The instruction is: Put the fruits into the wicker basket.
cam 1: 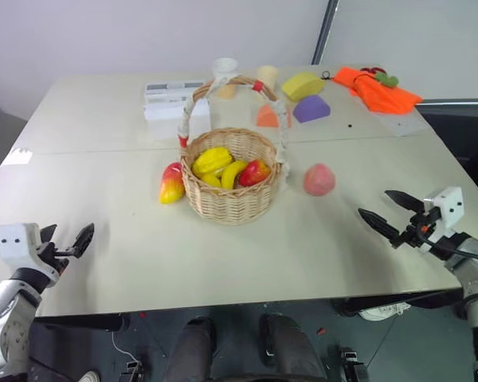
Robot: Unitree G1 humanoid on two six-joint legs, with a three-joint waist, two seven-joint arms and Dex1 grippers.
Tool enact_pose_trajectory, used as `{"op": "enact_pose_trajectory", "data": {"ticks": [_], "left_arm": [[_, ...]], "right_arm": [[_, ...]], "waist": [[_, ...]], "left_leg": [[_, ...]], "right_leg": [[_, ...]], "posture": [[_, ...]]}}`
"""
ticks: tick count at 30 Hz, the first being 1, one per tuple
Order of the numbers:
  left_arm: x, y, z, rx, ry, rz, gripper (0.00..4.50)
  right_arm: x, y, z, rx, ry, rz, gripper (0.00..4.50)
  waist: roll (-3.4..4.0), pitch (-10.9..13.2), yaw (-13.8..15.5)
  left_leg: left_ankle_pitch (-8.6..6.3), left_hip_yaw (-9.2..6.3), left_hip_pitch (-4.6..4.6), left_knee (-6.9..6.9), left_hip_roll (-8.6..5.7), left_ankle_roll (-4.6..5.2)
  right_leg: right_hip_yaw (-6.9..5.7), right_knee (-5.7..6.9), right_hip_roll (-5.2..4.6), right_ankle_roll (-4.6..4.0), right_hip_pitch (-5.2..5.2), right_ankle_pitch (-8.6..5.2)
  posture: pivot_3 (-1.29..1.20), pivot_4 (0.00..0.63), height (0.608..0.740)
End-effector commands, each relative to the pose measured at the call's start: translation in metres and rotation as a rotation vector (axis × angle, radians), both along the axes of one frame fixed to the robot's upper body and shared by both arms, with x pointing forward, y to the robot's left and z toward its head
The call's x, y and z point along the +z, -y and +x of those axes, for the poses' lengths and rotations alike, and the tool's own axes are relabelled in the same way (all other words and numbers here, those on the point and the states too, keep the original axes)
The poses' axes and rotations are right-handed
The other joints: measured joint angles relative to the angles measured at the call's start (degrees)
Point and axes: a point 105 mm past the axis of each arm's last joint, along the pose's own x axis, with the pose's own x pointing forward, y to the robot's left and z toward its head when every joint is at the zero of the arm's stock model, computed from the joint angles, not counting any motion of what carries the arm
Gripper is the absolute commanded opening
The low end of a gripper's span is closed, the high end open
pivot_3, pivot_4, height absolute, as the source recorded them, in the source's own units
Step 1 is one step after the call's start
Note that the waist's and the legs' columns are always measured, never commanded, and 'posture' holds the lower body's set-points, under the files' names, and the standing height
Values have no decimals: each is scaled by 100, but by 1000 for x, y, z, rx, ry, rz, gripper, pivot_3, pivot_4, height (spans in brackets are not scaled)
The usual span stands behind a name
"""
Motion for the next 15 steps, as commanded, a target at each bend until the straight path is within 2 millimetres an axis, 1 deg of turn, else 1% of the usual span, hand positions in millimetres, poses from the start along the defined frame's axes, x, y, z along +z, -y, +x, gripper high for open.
{"op": "enact_pose_trajectory", "data": {"ticks": [1, 6, 10, 13, 15], "left_arm": [[12, 4, 5, -16, 46, 9, 4500], [12, 9, 13, -22, 50, 15, 4500], [14, 15, 20, -38, 69, -19, 4500], [22, 34, 30, -99, 100, -69, 4500], [26, 43, 36, -122, 109, -81, 4500]], "right_arm": [[12, 0, 3, -8, 62, -9, 4486], [14, 0, 3, -21, 77, -18, 4486], [15, 0, 4, -29, 90, -26, 4486], [16, -1, 4, -28, 96, -27, 4486], [16, -2, 5, -24, 98, -22, 4486]], "waist": [[0, 0, 4], [0, 0, 4], [0, 0, 2], [0, 0, 1], [0, 0, 4]], "left_leg": [[0, 0, 0, 0, 0, 0], [0, 1, -1, 0, -1, 0], [0, 0, 0, 0, -1, 0], [0, 1, 0, 0, -1, 0], [0, 0, 0, 1, -1, 0]], "right_leg": [[0, 0, 0, 0, 0, 0], [0, 0, 0, 0, 1, 0], [0, 1, 1, 0, 0, 0], [0, 1, 2, 0, 1, 1], [0, 1, 2, 1, 1, 1]], "posture": [[0, 150, 740], [0, 150, 740], [0, 150, 740], [0, 150, 740], [0, 150, 740]]}}
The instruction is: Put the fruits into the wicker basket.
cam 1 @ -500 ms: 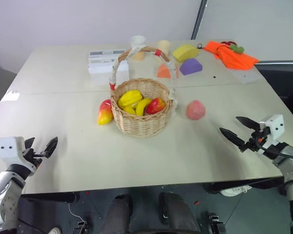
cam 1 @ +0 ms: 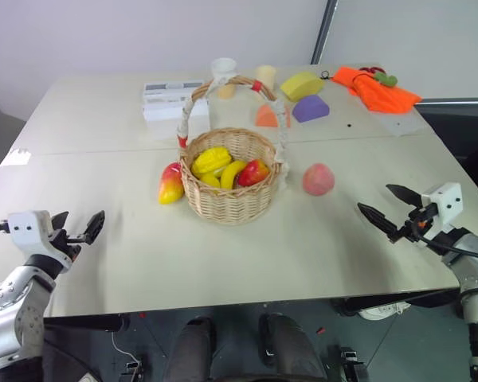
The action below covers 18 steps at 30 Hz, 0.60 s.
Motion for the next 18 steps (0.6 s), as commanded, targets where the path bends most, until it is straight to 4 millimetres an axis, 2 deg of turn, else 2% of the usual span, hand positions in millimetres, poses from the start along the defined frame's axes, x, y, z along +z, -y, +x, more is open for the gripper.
{"op": "enact_pose_trajectory", "data": {"ticks": [1, 5, 9, 12, 15, 18], "left_arm": [[18, 24, 13, -70, 50, -18, 4500], [24, 53, 30, -141, 50, -37, 4500], [34, 87, 41, -274, 60, -13, 4500], [36, 94, 48, -297, 49, -2, 4500], [40, 107, 58, -334, 16, -74, 4500], [35, 114, 63, -349, -57, -52, 4500]], "right_arm": [[13, -6, 1, 22, 59, 1, 4486], [15, -13, 1, 44, 68, 2, 4486], [30, -20, -2, 64, 110, 14, 4486], [37, -24, -4, 78, 125, 13, 4486], [50, -41, -10, 154, 147, -12, 4486], [62, -53, -14, 204, 163, -33, 4486]], "waist": [[0, 0, 7], [0, 0, 5], [0, 0, -15], [0, 0, -13], [0, 0, -2], [0, 0, -2]], "left_leg": [[0, 0, 0, 0, 0, 0], [0, -1, 0, 2, -2, 0], [0, -1, 1, 1, -3, 0], [0, -2, 3, 1, -2, 0], [0, -4, 2, 2, -3, 0], [0, -5, 0, 6, -5, 0]], "right_leg": [[0, 0, 0, 0, 0, 0], [0, 1, 1, 2, 2, 1], [0, 2, 3, 4, 1, 2], [0, 5, 7, 4, 2, 2], [0, 6, 8, 4, 2, 2], [-1, 6, 8, 7, 3, 2]], "posture": [[0, 150, 740], [0, 150, 740], [0, 150, 740], [0, 150, 740], [0, 150, 740], [0, 150, 740]]}}
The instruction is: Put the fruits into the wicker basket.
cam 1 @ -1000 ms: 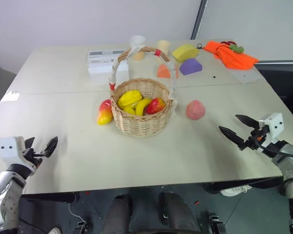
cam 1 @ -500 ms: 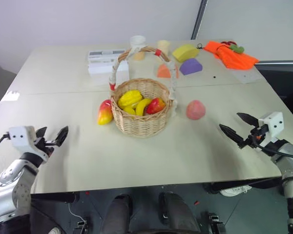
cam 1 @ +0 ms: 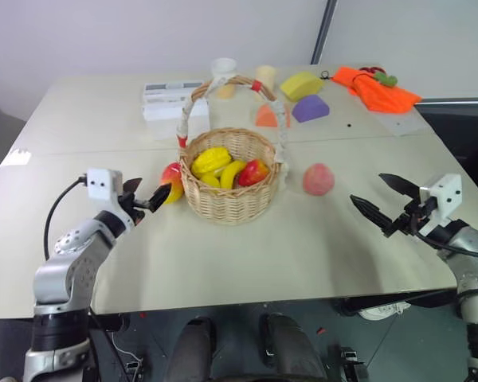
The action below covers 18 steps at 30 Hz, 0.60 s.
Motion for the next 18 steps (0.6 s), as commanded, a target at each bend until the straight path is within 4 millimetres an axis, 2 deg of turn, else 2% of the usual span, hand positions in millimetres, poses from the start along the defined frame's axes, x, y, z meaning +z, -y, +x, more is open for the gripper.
{"op": "enact_pose_trajectory", "data": {"ticks": [1, 5, 9, 18], "left_arm": [[-2, 5, 3, -13, -57, 44, 4500], [-8, 7, 8, 20, -130, 35, 4500], [-14, 11, 11, 28, -173, 85, 4500], [-13, 6, 15, 74, -152, 79, 4500]], "right_arm": [[25, -14, -7, 67, 63, -34, 4486], [38, -28, -11, 125, 75, -64, 4486], [43, -42, -16, 193, 57, -100, 4486], [37, -54, -17, 230, 33, -106, 4486]], "waist": [[0, 0, -2], [-1, 1, 1], [-3, 1, 2], [-3, 1, 7]], "left_leg": [[0, 0, 0, 0, 0, 0], [0, -3, -1, -2, -2, 0], [0, -6, 0, 0, -4, 0], [0, -9, -3, -1, -5, 0]], "right_leg": [[0, 0, 0, 8, 0, 2], [0, 0, -1, 21, 0, 6], [-1, 1, -2, 15, 1, 3], [-2, -1, -4, 14, 0, 2]], "posture": [[0, 150, 740], [0, 150, 740], [0, 150, 740], [0, 150, 740]]}}
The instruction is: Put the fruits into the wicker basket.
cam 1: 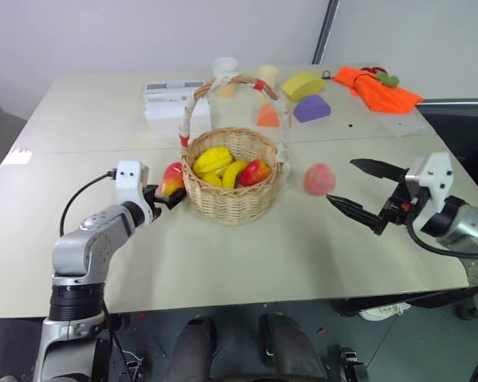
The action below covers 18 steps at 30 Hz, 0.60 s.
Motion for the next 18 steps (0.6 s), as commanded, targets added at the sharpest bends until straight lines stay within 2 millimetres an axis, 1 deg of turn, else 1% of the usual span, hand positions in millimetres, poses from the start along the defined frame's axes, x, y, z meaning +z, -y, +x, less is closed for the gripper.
{"op": "enact_pose_trajectory", "data": {"ticks": [1, 3, 4, 5, 7, 14, 16, 18], "left_arm": [[13, -7, 5, 42, 59, 3, 4500], [11, -11, 7, 63, 57, 5, 4500], [9, -13, 9, 74, 52, 12, 3983], [8, -14, 10, 79, 48, 17, 3744], [5, -14, 11, 74, 41, 24, 2841], [5, -15, 11, 79, 51, 17, 2841], [6, -20, 12, 107, 67, 33, 2841], [12, -30, 12, 161, 104, 23, 2841]], "right_arm": [[8, -10, -4, 38, 39, 3, 4486], [8, -13, -5, 46, 43, 11, 4486], [9, -15, -5, 51, 48, 17, 4500], [10, -16, -5, 55, 51, 23, 4500], [10, -18, -6, 61, 53, 28, 4500], [4, -15, -7, 60, 46, 28, 4500], [2, -15, -7, 62, 44, 30, 4500], [2, -17, -7, 65, 48, 30, 4500]], "waist": [[0, 0, 0], [0, 0, 2], [0, 0, 1], [0, 0, -3], [0, 0, -2], [0, 0, 1], [0, 0, -1], [0, 0, -5]], "left_leg": [[0, 0, 0, 0, 0, 0], [0, 0, 0, 0, 0, 0], [0, 0, 0, 0, 0, 0], [0, -1, 0, 0, 0, 0], [0, -1, 0, 0, -1, 0], [0, -1, 0, 0, 0, 0], [0, -1, 0, 0, 0, 0], [0, -1, 0, 0, -1, 0]], "right_leg": [[0, 0, 0, -5, 0, -3], [0, 0, 0, -9, 0, -5], [0, 0, 0, -9, 0, -5], [0, 0, 0, -9, 0, -5], [0, 1, 1, -8, 0, -5], [0, 1, -1, -9, 0, -5], [0, 1, -1, -3, 0, -2], [0, 1, -1, 3, 0, 2]], "posture": [[0, 150, 740], [0, 150, 740], [0, 150, 740], [0, 150, 740], [0, 150, 740], [0, 150, 740], [0, 150, 740], [0, 150, 740]]}}
